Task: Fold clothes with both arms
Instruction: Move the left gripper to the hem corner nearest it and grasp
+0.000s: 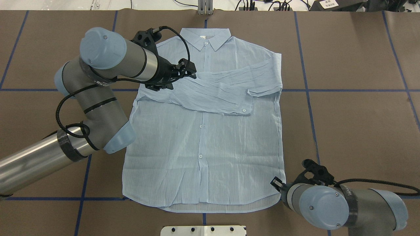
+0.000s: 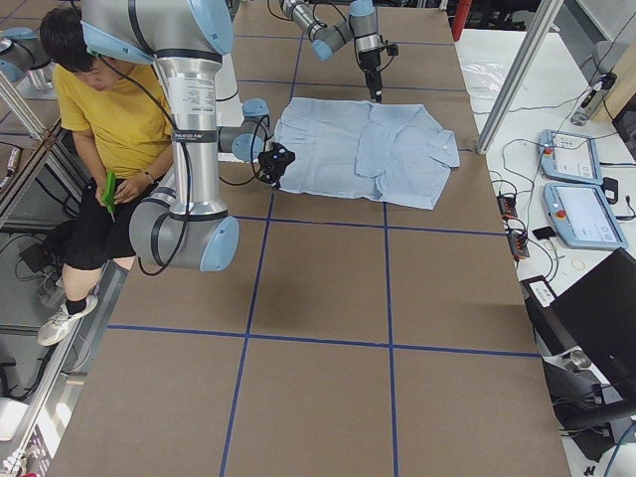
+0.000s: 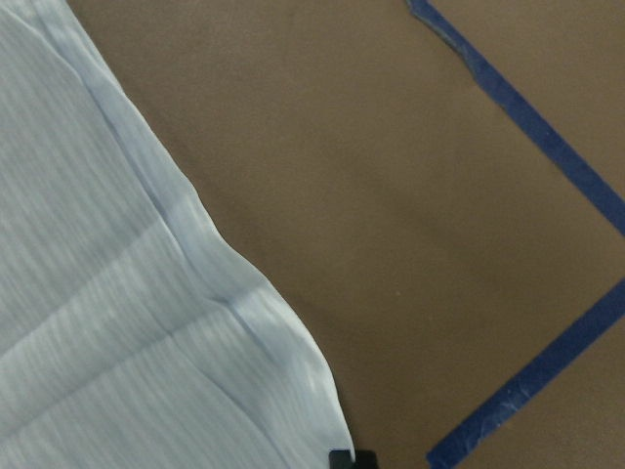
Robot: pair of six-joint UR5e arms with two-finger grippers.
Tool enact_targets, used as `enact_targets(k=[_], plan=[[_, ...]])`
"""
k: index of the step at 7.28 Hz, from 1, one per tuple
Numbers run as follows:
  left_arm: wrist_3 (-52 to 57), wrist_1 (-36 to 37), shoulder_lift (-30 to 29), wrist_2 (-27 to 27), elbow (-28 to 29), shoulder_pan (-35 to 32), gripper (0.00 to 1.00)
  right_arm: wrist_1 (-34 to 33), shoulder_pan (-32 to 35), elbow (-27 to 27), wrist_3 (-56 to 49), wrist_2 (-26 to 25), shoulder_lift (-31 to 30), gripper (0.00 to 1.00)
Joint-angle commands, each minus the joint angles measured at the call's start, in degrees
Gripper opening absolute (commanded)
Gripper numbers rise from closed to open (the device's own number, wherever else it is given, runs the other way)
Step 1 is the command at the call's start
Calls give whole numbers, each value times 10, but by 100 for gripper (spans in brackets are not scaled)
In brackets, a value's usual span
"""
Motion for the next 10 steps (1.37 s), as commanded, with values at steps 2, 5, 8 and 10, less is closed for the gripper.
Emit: enact_targets(k=[2, 5, 8, 10], plan=[[-13, 106, 141, 114, -183, 111, 92, 0, 2, 8, 0, 2, -1, 0], [-50, 174, 232, 194, -228, 218, 88, 0, 2, 8, -1, 5, -1, 0], [-68, 201, 265, 202, -241, 244, 83, 0, 3, 7, -4, 6, -2, 0], [-92, 201, 286, 204, -257, 270, 78, 1, 2, 6, -4, 6, -1, 0]])
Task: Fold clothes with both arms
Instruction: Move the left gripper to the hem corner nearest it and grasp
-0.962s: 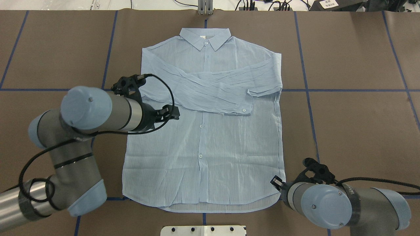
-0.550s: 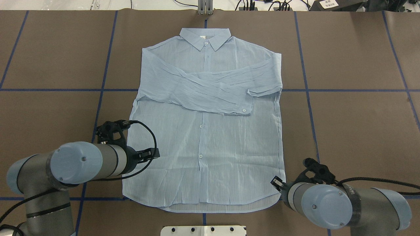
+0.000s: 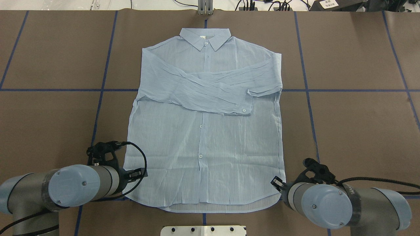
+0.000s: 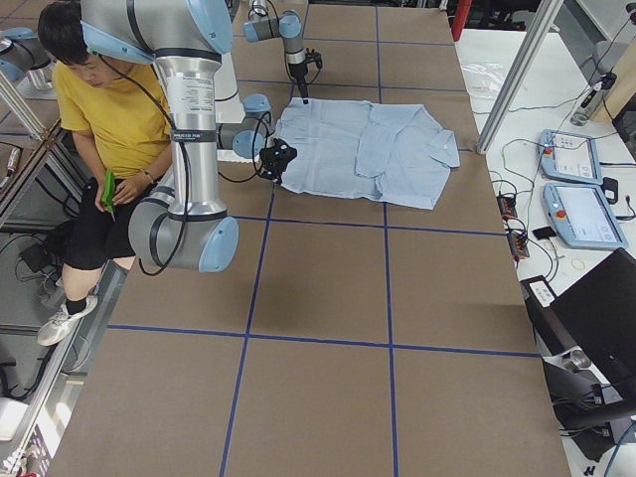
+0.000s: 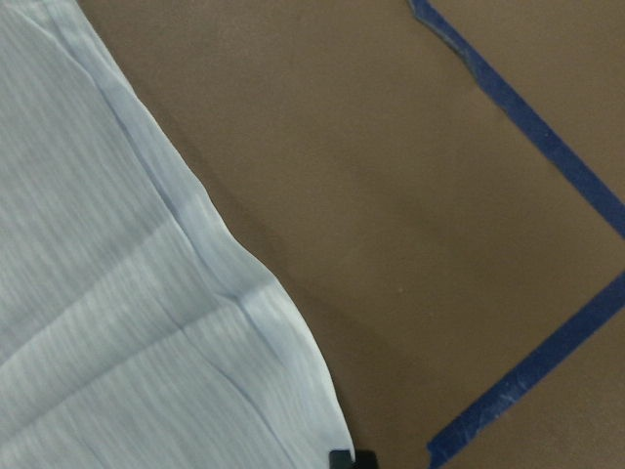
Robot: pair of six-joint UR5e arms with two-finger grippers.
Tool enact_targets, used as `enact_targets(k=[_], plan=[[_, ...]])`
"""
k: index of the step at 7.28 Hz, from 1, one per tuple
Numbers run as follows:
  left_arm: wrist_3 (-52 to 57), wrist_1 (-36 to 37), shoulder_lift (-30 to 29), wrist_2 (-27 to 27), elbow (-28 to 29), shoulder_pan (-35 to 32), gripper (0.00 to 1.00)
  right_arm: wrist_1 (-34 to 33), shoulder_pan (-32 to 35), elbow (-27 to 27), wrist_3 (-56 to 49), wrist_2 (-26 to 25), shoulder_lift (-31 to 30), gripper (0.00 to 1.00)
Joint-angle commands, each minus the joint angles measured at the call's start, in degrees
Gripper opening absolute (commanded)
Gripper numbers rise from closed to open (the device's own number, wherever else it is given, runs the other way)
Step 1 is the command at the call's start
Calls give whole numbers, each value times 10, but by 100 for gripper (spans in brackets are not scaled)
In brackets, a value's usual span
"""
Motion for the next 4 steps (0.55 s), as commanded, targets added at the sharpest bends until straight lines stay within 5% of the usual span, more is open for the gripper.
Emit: enact_targets(k=[1, 3, 4], plan=[[-20, 1, 13, 1, -7, 20, 76, 0, 0, 0, 0, 0, 1, 0], [-22, 1, 16, 1, -7, 25, 60, 1, 0, 0, 0, 0, 1, 0], [-36, 1, 18, 1, -7, 29, 43, 0, 0, 0, 0, 0, 1, 0]])
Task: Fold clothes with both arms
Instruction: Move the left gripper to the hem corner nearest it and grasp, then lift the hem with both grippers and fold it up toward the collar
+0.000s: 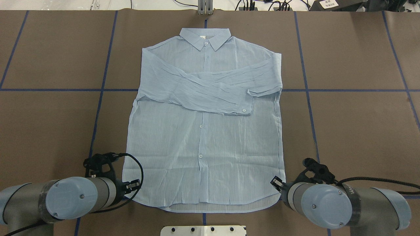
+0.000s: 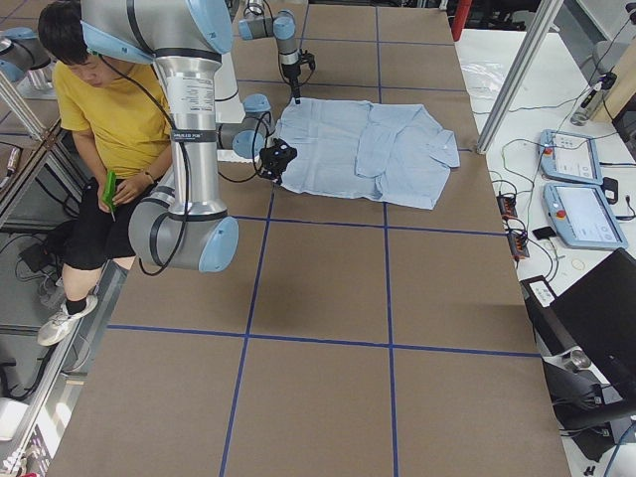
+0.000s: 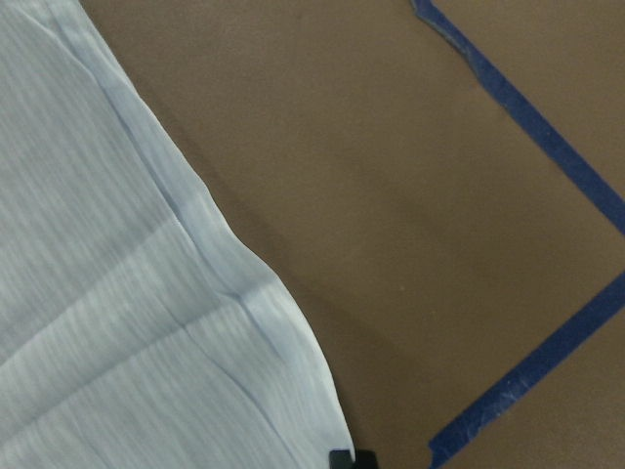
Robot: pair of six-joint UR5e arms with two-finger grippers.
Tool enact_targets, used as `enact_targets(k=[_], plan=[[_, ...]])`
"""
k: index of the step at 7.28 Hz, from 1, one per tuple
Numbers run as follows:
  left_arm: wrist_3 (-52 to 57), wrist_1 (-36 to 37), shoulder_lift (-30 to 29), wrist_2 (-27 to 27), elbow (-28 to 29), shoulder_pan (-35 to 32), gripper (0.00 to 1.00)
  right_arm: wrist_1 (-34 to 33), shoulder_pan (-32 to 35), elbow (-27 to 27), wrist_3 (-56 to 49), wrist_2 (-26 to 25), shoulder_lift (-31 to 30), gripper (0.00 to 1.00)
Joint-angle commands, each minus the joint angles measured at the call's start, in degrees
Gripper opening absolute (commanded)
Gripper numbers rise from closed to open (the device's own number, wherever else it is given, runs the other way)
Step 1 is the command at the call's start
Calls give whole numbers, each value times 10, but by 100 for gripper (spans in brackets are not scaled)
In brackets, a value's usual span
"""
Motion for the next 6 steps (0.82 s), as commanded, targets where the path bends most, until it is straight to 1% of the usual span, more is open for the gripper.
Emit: enact_targets(k=[1, 5, 6], plan=[[-13, 0, 6, 0, 0, 5, 39, 0, 0, 0, 1, 0, 0, 0], [-13, 0, 10, -1, -1, 7, 40, 0, 2, 1, 2, -1, 1, 0], [-13, 0, 11, -1, -1, 7, 21, 0, 3, 1, 2, -1, 1, 0]])
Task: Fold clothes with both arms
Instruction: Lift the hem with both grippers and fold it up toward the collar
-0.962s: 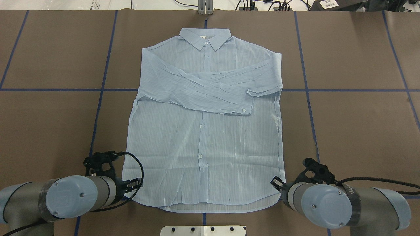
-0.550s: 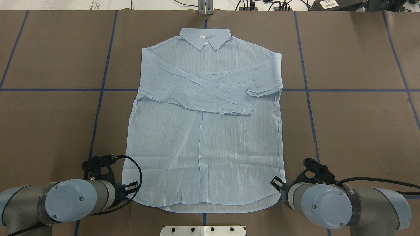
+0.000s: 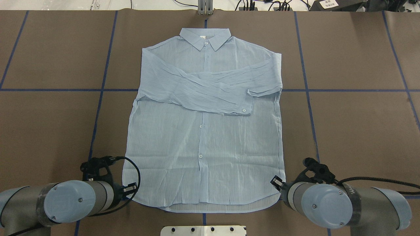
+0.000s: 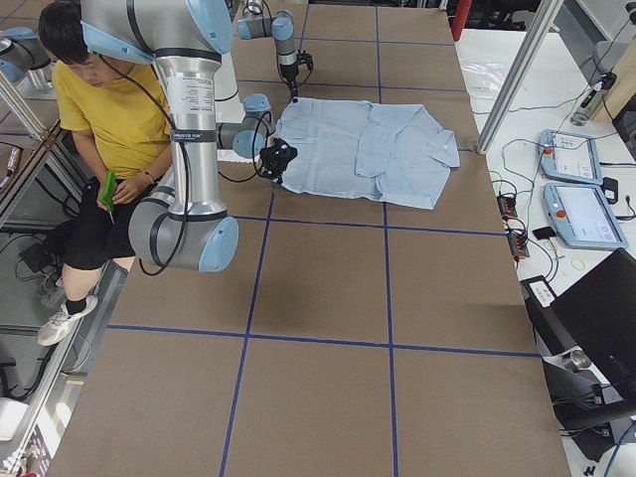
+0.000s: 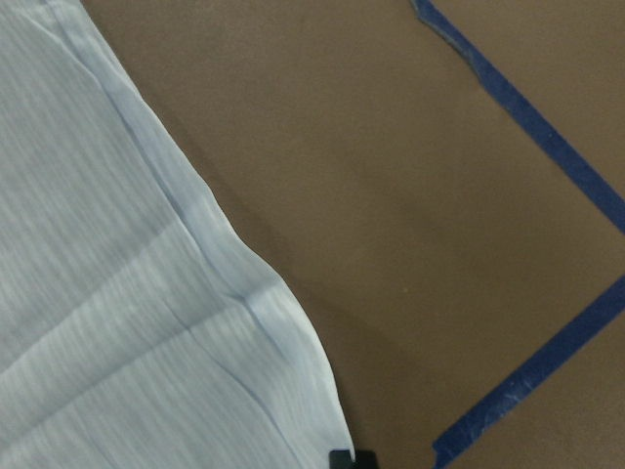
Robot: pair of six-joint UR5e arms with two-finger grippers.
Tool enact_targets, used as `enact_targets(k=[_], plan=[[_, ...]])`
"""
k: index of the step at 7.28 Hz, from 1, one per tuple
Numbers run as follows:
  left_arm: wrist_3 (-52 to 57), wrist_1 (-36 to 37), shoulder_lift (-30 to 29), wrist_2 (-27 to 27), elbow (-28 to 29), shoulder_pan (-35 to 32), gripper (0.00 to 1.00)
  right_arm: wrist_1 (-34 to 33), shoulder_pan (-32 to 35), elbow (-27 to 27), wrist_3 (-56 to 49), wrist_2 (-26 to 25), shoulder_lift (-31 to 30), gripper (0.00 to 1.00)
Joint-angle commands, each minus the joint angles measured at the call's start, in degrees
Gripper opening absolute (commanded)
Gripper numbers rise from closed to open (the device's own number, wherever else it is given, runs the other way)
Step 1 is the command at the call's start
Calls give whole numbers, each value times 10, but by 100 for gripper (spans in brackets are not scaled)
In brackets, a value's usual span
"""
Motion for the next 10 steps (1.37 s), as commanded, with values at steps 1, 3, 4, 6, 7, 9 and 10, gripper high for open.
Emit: enact_targets(k=[1, 3, 4, 6, 7, 9, 10], plan=[[0, 0, 1, 0, 0, 0, 0, 0, 1, 0, 0, 0, 0, 0], [0, 2, 8, -3, -29, -1, 0, 0, 5, 4, 0, 1, -1, 0], [-1, 2, 21, -4, -55, 0, 0, -1, 5, 17, 1, 1, -10, 0], [-25, 3, 21, -15, -120, 1, 0, -2, 1, 91, 3, 7, -69, 0], [-27, 5, 22, -34, -169, -6, 0, -3, 0, 138, 4, 7, -102, 0], [-28, 85, 3, -67, -244, -21, 0, -3, -3, 183, 6, 7, -119, 0], [-27, 91, -23, -91, -243, -70, 0, -2, 28, 184, 4, 8, -108, 0]])
